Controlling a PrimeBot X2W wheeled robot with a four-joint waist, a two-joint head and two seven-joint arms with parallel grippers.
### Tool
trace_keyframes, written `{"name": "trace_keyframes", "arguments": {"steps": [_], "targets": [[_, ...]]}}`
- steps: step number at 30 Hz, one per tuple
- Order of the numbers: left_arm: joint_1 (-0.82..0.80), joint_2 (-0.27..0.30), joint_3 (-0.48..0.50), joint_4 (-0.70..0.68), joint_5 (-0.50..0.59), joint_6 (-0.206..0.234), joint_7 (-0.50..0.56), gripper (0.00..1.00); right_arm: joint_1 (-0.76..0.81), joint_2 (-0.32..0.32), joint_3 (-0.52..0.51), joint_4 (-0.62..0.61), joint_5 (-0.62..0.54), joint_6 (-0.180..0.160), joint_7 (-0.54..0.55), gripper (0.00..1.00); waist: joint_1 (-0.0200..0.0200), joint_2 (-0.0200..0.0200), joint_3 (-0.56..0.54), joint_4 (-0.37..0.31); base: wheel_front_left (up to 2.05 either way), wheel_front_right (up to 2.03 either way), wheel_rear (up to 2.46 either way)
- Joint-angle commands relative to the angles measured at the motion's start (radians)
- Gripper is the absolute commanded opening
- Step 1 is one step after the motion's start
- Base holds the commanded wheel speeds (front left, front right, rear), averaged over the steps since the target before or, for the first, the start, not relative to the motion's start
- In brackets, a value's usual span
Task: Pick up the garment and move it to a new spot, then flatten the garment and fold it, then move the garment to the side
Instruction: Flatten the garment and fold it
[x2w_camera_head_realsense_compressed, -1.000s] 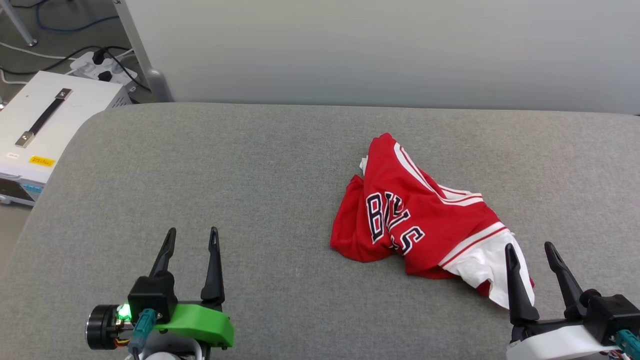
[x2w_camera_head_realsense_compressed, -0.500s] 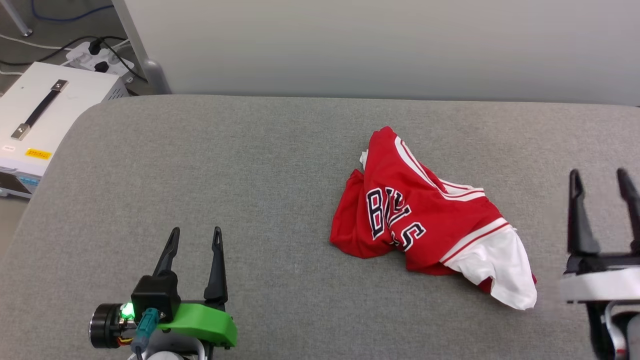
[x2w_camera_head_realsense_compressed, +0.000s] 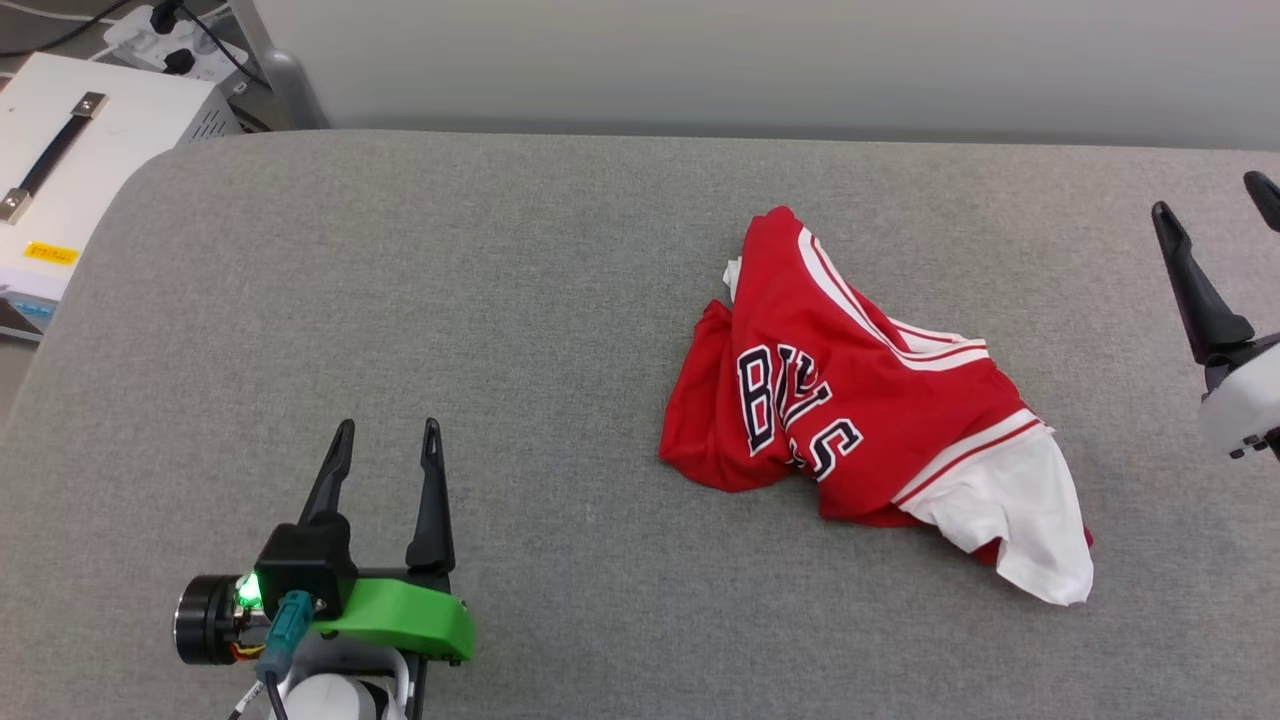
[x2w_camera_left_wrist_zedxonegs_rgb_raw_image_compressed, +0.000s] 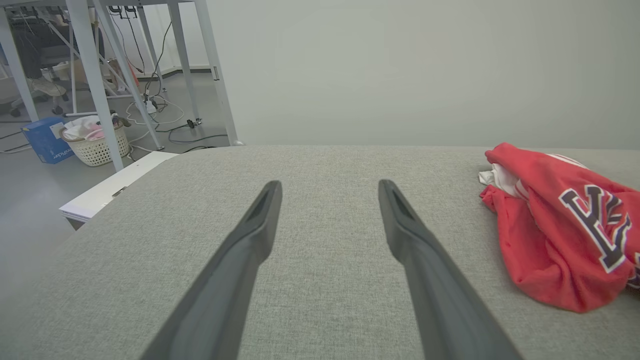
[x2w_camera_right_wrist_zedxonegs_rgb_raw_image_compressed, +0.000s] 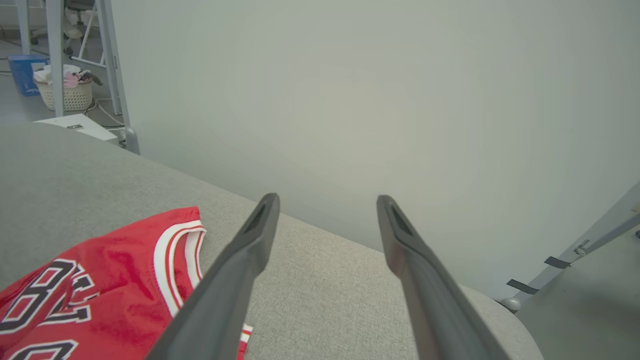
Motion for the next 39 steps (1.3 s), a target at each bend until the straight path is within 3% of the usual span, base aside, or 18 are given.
{"name": "trace_keyframes", "arguments": {"steps": [1, 5, 9, 12, 19, 25, 28, 29, 30, 39], "targets": [[-0.028, -0.004, 0.001, -0.005, 0.010, -0.009, -0.006, 1.00, -0.038, -0.042, 0.053, 0.019, 0.047, -0.001, 0.078, 1.00, 0.0000, 0.0000, 0.024, 0.004, 0.00, 0.00, 0.00], [-0.047, -0.005, -0.001, -0.006, 0.012, -0.013, -0.006, 1.00, -0.100, -0.142, 0.197, 0.060, 0.185, -0.001, 0.323, 1.00, 0.0000, 0.0000, 0.049, 0.012, 0.00, 0.00, 0.00], [-0.066, -0.006, -0.006, -0.005, 0.011, -0.013, -0.006, 1.00, -0.146, -0.192, 0.296, 0.085, 0.298, -0.001, 0.532, 1.00, 0.0000, 0.0000, 0.074, 0.022, 0.00, 0.00, 0.00], [-0.076, -0.007, -0.011, -0.006, 0.009, -0.011, -0.006, 1.00, -0.176, -0.204, 0.347, 0.107, 0.345, -0.001, 0.627, 1.00, 0.0000, 0.0000, 0.093, 0.029, 0.00, 0.00, 0.00], [-0.102, -0.008, -0.031, -0.002, -0.005, -0.004, -0.006, 1.00, -0.223, -0.173, 0.452, 0.199, 0.376, -0.001, 0.666, 1.00, 0.0000, 0.0000, 0.144, 0.055, 0.00, 0.00, 0.00], [-0.116, -0.008, -0.046, 0.005, -0.020, 0.008, -0.006, 1.00, -0.198, -0.146, 0.606, 0.307, 0.401, -0.001, 0.680, 1.00, 0.0000, 0.0000, 0.157, 0.068, 0.00, 0.00, 0.00], [-0.113, -0.008, -0.044, 0.010, -0.021, 0.013, -0.006, 1.00, -0.197, -0.141, 0.653, 0.322, 0.430, -0.001, 0.643, 1.00, 0.0000, 0.0000, 0.147, 0.064, 0.00, 0.00, 0.00], [-0.110, -0.008, -0.042, 0.012, -0.022, 0.015, -0.006, 1.00, -0.200, -0.143, 0.668, 0.324, 0.439, -0.001, 0.626, 0.32, 0.0000, 0.0000, 0.140, 0.060, 0.00, 0.00, 0.00], [-0.107, -0.008, -0.040, 0.014, -0.021, 0.015, -0.006, 1.00, -0.205, -0.144, 0.676, 0.324, 0.444, -0.001, 0.605, 0.00, 0.0000, 0.0000, 0.133, 0.056, 0.00, 0.00, 0.00], [-0.077, -0.008, -0.037, 0.022, -0.020, 0.018, -0.006, 1.00, -0.233, -0.198, 0.669, 0.278, 0.499, -0.001, 0.386, 0.00, 0.0000, 0.0000, 0.059, 0.016, 0.00, 0.00, 0.00]]}}
